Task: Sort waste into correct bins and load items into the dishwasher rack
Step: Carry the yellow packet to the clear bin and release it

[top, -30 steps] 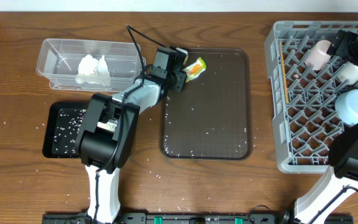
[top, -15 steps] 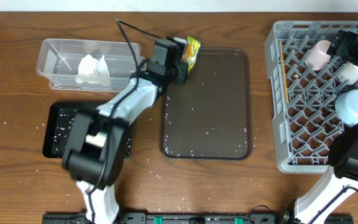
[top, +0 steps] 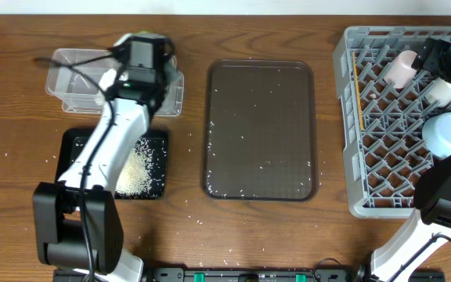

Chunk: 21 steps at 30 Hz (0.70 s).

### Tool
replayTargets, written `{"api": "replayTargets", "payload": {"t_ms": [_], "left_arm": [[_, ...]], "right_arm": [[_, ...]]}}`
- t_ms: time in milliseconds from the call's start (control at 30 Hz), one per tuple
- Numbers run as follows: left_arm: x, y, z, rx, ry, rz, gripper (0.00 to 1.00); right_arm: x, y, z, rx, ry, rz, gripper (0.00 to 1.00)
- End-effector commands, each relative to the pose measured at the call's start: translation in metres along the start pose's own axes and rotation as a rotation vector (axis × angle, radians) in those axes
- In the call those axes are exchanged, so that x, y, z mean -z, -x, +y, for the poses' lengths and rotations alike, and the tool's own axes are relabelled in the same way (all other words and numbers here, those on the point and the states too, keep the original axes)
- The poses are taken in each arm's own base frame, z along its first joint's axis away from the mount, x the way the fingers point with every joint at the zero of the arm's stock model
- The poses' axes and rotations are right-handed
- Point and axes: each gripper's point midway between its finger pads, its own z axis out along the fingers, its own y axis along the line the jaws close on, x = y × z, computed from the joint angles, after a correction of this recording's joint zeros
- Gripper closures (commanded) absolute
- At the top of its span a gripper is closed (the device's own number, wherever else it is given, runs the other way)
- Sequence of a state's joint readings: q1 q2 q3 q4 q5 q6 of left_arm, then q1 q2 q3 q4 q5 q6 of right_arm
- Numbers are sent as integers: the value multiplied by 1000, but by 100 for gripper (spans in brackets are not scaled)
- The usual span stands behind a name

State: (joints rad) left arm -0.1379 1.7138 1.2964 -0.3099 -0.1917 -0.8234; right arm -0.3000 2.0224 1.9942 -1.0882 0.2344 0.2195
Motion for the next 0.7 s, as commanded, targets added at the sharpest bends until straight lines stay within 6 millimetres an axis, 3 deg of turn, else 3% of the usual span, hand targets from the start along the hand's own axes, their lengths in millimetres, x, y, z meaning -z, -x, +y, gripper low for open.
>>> {"api": "replayTargets", "payload": {"t_ms": [0,133,167,233,333,433,533,667], "left_arm": [[-4,17,20,222,57,-55,94],[-6,23,27,276,68,-66,89],[-6,23,27,291,68,-67,78],[-6,23,28,293,68,-67,66],[-6,23,28,293,68,-67,64],[-6,24,28,293,68,-67,53],[-4,24,27,282,66,-69,52],[13,33,23,214,45,-82,49]], "right_arm": [[-1,1,0,-11,-1,1,1],[-1,1,0,-11,-1,1,1],[-1,1,0,-11,-1,1,1],[-1,1,0,-11,-1,1,1],[-1,1,0,-11,-1,1,1],[-1,1,0,-11,-1,1,1],[-1,1,0,-11,-1,1,1],[-1,1,0,-11,-1,1,1]]}}
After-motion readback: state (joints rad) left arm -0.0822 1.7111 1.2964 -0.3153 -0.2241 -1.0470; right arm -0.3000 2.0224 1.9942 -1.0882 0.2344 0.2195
